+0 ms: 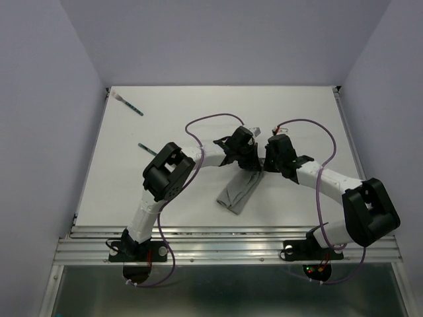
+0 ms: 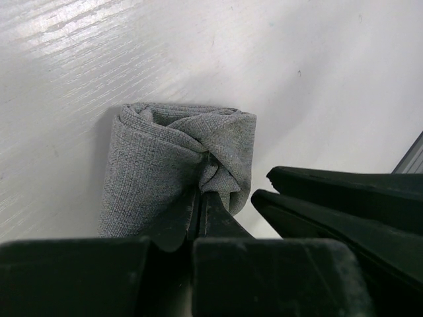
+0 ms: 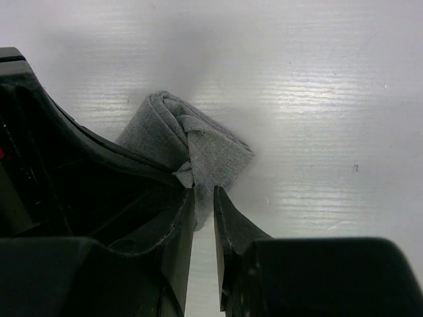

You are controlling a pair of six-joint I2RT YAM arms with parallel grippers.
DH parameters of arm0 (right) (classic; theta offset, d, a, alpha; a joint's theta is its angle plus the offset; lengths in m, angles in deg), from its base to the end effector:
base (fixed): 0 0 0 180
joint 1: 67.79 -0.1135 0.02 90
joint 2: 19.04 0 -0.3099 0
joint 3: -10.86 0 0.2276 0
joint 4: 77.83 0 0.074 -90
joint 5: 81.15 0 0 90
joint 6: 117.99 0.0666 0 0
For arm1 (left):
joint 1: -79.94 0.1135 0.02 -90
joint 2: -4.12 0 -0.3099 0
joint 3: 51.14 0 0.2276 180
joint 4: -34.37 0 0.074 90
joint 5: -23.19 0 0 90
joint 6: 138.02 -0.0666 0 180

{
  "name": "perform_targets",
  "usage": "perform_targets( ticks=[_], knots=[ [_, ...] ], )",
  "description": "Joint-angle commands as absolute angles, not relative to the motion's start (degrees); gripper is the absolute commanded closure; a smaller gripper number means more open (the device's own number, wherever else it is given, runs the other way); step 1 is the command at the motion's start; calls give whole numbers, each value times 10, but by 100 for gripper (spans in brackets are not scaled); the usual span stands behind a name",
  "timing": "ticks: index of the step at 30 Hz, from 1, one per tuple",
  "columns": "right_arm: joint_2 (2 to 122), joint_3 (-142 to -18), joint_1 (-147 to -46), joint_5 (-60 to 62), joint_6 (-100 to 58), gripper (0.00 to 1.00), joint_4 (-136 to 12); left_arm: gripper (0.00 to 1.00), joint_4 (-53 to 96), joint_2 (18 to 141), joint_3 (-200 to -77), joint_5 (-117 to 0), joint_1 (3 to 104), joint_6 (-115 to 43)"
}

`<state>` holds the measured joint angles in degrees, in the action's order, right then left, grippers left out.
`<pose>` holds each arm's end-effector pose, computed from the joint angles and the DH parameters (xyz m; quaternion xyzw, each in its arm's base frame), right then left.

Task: Fold the napkin into a case and place the utensils inside
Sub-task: Stuff the top corner of the smaller-rectangle-folded napkin into the folded napkin.

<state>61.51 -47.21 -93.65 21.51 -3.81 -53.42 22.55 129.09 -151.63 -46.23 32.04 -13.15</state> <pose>0.2533 0.1066 0.2307 0.0270 0.9249 0.0615 0.3743 0.3277 -0.3976 0.1924 0.1798 0.8630 -0.4134 0.2281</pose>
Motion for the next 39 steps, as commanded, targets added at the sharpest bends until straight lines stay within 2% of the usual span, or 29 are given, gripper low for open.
perform_targets(
  ticks=[1,18,29,30,32,39],
  knots=[
    [601,-503,-956,247,-55,76,-520,100,208,1273,-1505,-466,318,-136],
    [663,-522,-967,268,-67,76,-513,100,208,1268,-1502,-459,323,-136],
    [678,-528,-967,299,-61,89,-513,100,209,1266,-1503,-455,323,-137],
    [679,-529,-967,298,-61,95,-515,100,209,1266,-1503,-455,323,-137],
    [675,-527,-967,295,-59,99,-517,100,209,1267,-1504,-452,323,-138],
    [626,-510,-967,281,-48,99,-539,100,207,1279,-1508,-439,323,-144]
  ],
)
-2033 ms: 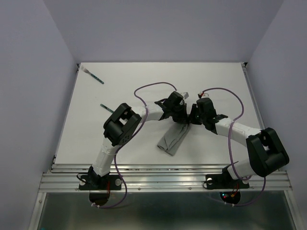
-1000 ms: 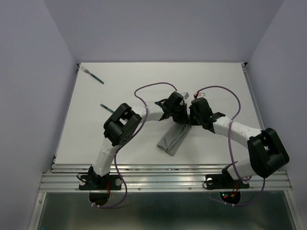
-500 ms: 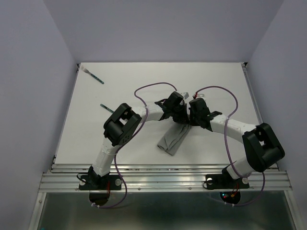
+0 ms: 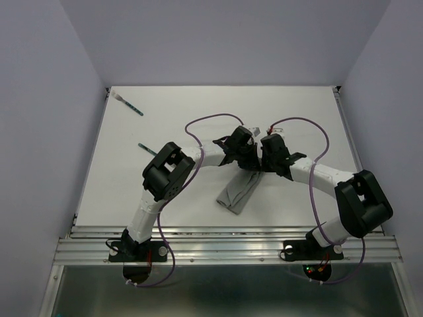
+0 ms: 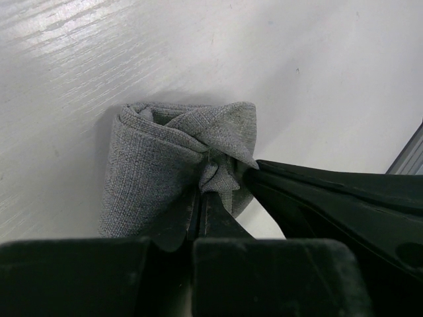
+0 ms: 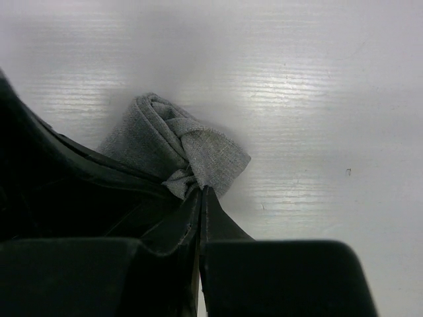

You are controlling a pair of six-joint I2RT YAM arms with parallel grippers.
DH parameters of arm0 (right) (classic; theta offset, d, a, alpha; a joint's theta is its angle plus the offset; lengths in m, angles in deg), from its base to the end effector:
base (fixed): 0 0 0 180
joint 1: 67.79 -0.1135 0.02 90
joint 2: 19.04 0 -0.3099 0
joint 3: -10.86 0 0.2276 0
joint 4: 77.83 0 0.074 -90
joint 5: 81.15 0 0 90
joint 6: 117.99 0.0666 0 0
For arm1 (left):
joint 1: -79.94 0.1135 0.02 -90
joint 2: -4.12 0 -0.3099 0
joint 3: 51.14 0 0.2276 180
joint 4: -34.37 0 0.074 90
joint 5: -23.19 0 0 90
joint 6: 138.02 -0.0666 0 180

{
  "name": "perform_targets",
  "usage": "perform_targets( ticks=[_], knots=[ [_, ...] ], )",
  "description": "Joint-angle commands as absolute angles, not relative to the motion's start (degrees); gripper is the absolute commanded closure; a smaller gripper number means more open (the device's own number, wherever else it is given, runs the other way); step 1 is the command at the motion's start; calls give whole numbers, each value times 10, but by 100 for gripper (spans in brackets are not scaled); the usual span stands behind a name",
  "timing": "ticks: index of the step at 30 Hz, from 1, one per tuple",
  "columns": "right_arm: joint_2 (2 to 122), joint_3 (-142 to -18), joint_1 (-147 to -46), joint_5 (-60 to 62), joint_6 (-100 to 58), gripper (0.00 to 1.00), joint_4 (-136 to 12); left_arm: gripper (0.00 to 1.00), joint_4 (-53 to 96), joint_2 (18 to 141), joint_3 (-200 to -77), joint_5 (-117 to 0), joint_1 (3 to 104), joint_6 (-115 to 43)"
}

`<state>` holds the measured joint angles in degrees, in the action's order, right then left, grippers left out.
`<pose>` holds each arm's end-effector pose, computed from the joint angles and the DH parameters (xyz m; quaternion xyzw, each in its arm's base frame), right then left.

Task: Fold the napkin into a case and place the utensils inside
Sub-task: Stuff the top corner of the smaller-rectangle-folded napkin into the folded napkin.

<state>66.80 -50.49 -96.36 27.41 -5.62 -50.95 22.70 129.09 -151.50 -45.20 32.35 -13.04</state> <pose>0.2650 0.1202 0.2211 0.0029 0.9329 0.0030 0.3602 0.3286 -0.3961 0.1922 0.1804 0.8617 -0.4185 0.2231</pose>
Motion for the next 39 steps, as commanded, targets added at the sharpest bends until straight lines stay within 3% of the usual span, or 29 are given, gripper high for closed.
perform_targets(
  ticks=[1,24,27,31,39],
  knots=[
    [623,-510,-967,272,-48,99,-540,100,207,1280,-1510,-438,323,-144],
    [637,-495,-967,220,-33,99,-559,100,196,1242,-1511,-432,318,-169],
    [637,-494,-967,226,-32,99,-559,83,194,1230,-1503,-434,318,-177],
    [638,-494,-967,227,-31,99,-559,70,193,1215,-1497,-437,318,-185],
    [633,-489,-967,231,-29,99,-559,59,192,1192,-1485,-439,318,-198]
  ],
)
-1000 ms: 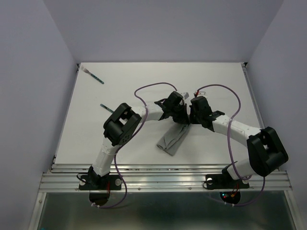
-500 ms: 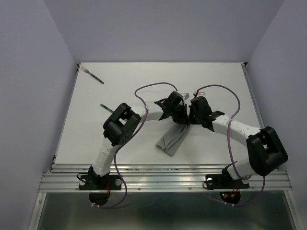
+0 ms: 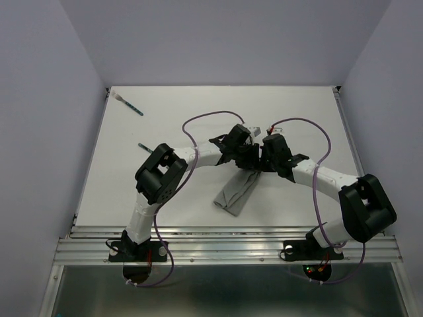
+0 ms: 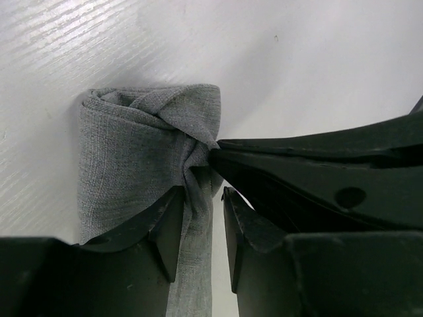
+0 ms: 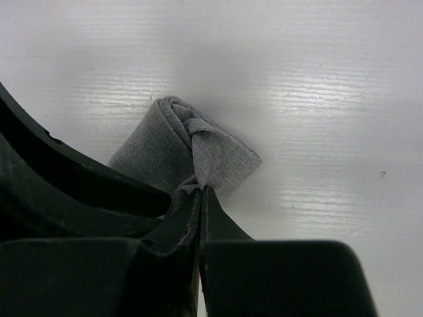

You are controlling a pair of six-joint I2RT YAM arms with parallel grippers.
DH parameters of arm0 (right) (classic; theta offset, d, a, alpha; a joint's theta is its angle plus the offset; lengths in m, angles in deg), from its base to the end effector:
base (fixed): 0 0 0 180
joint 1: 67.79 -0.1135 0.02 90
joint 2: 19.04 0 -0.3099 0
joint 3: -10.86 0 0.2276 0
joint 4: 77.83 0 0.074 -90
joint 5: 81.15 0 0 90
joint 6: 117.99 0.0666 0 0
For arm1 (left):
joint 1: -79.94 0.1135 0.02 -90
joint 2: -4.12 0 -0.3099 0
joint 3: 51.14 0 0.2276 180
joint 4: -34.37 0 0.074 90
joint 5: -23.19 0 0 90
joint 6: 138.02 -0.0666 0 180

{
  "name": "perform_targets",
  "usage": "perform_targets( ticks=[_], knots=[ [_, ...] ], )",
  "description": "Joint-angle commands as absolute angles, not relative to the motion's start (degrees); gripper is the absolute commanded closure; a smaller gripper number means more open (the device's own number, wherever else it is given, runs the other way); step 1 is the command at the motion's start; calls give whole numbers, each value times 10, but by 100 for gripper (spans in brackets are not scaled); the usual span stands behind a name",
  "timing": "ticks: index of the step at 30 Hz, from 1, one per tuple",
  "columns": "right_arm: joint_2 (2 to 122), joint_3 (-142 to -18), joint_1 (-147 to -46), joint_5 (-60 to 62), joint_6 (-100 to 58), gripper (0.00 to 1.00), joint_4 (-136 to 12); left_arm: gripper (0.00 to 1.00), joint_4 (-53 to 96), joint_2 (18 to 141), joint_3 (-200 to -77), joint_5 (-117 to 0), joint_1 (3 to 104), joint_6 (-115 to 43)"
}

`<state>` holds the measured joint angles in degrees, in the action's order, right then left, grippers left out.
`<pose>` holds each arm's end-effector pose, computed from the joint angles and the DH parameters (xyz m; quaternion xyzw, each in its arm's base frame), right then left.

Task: Fold the napkin into a case and place the utensils inside
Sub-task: Stuff the top corner of the smaller-rectangle-folded napkin into the folded napkin.

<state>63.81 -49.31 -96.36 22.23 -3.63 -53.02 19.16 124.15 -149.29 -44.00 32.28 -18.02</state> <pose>0.2579 0.1229 0.2309 0.0082 0.9266 0.0633 0.3707 0.3138 -0.3828 0.2153 0.2218 0.8537 -0.4117 0.2292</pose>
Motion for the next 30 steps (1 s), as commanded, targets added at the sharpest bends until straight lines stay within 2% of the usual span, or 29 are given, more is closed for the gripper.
perform_targets(
  ticks=[1,5,9,11,12,14,30],
  knots=[
    [632,-488,-967,230,-29,99,-559,57,192,1190,-1481,-440,319,-199],
    [632,-489,-967,228,-28,99,-559,53,192,1184,-1471,-444,320,-199],
    [630,-489,-967,228,-28,99,-559,54,196,1171,-1461,-448,322,-201],
    [628,-488,-967,229,-28,99,-559,70,200,1166,-1454,-454,326,-200],
    [625,-488,-967,229,-28,99,-559,85,200,1164,-1452,-454,328,-198],
    [624,-489,-967,228,-28,99,-559,99,202,1163,-1446,-455,333,-198],
    [624,-492,-967,223,-26,99,-559,100,220,1229,-1487,-438,336,-183]
  ],
)
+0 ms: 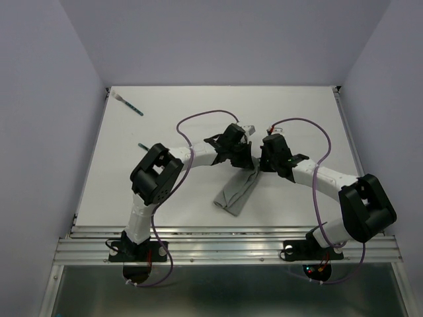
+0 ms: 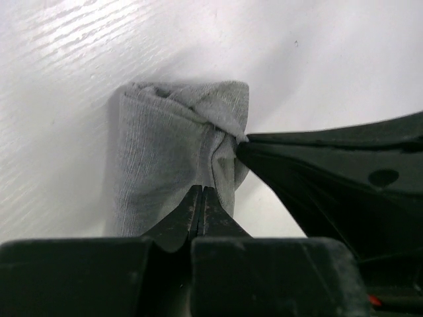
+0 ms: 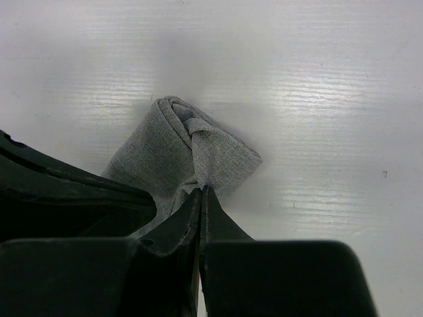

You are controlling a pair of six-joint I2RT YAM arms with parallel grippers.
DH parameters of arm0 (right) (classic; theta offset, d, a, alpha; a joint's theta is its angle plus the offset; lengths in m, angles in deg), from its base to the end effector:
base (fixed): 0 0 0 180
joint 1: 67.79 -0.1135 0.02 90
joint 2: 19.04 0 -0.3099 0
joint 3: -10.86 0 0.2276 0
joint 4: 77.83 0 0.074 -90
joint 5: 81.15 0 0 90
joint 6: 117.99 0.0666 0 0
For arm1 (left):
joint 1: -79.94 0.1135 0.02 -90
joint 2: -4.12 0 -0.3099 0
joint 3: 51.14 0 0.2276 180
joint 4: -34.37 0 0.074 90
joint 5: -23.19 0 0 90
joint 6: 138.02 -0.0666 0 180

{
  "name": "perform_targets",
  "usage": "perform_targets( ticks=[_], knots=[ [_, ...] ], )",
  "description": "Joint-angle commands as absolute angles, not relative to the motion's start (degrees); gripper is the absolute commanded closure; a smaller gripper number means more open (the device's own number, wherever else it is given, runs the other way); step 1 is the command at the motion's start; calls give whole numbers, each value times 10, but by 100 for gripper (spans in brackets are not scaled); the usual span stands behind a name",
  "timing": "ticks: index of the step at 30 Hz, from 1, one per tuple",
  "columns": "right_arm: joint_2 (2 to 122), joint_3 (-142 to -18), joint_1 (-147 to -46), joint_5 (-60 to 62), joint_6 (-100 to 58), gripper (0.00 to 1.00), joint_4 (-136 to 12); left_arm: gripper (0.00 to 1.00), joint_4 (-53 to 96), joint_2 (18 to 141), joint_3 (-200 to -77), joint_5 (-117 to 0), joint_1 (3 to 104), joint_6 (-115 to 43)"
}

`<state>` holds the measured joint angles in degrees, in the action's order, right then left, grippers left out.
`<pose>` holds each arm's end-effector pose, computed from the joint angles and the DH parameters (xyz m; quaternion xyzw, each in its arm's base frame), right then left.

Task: Fold the napkin into a case and place the utensils inside
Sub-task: Stuff the top corner of the smaller-rectangle-folded napkin into the folded napkin.

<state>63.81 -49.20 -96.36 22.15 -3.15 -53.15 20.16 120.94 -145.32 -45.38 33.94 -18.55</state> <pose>0.2577 0.1229 0.2305 0.0119 0.9265 0.0655 0.3703 0.3150 -0.3613 0.2209 0.2086 0.8577 -0.4005 0.2459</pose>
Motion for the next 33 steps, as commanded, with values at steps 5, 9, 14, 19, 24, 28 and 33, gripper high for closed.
perform_targets(
  ticks=[5,9,14,19,24,28,33],
  knots=[
    [626,-495,-967,220,-26,99,-559,100,220,1258,-1511,-417,330,-179],
    [625,-496,-967,216,-25,99,-559,100,231,1279,-1523,-399,328,-167],
    [626,-494,-967,213,-26,99,-559,100,258,1283,-1529,-389,328,-146],
    [625,-493,-967,210,-25,99,-559,100,270,1287,-1540,-388,328,-132],
    [619,-491,-967,207,-25,99,-559,100,269,1299,-1548,-398,327,-127],
    [612,-488,-967,206,-25,99,-557,100,251,1322,-1556,-432,323,-124],
    [617,-481,-967,212,-25,99,-557,100,286,1291,-1522,-444,322,-101]
  ],
)
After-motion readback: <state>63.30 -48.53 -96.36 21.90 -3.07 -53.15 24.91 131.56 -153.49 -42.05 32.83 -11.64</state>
